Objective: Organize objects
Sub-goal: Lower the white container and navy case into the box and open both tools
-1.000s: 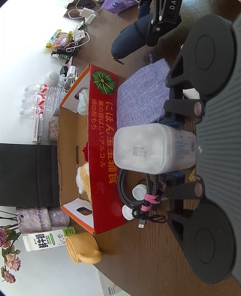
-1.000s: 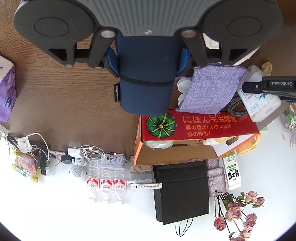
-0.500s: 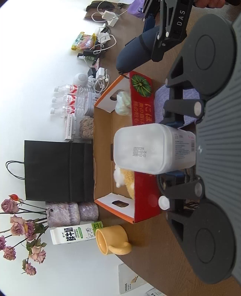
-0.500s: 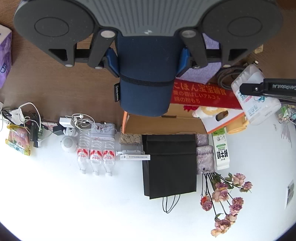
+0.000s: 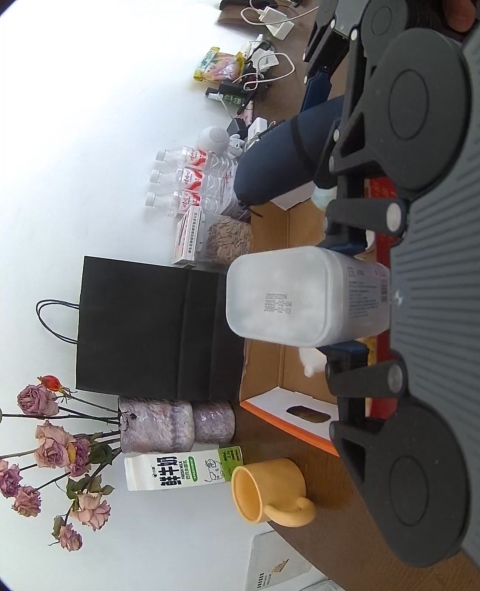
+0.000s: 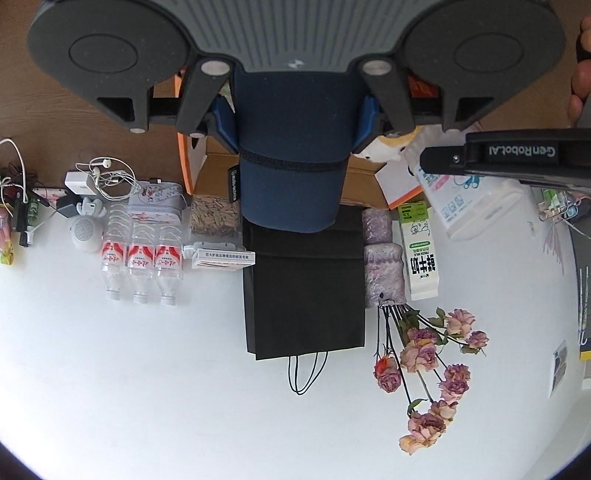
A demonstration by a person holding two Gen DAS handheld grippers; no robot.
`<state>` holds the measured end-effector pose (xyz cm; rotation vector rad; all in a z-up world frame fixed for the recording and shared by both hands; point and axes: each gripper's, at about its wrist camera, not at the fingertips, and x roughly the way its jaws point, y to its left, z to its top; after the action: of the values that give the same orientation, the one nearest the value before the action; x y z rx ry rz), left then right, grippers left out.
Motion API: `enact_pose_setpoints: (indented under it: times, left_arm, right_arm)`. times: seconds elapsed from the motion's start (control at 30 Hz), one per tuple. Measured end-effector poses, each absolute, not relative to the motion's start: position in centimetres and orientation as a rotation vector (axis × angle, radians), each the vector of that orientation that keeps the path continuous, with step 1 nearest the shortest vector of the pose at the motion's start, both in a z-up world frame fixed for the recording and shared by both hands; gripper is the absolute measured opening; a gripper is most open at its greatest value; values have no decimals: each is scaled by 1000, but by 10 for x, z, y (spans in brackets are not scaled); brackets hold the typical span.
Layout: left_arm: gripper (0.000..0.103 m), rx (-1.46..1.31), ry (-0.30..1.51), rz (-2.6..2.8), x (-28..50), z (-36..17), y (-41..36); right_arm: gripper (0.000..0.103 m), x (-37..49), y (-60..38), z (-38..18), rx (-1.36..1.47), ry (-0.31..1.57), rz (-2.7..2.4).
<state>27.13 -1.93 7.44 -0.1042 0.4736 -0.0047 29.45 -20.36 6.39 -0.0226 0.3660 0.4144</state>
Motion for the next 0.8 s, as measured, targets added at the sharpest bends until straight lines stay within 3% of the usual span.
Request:
enact_pose_setpoints:
  times: [0.8]
  left_arm:
    - [41,-115,517,19,398,37,5]
  right_arm:
    - [62,430,-178,30,-75,499,436]
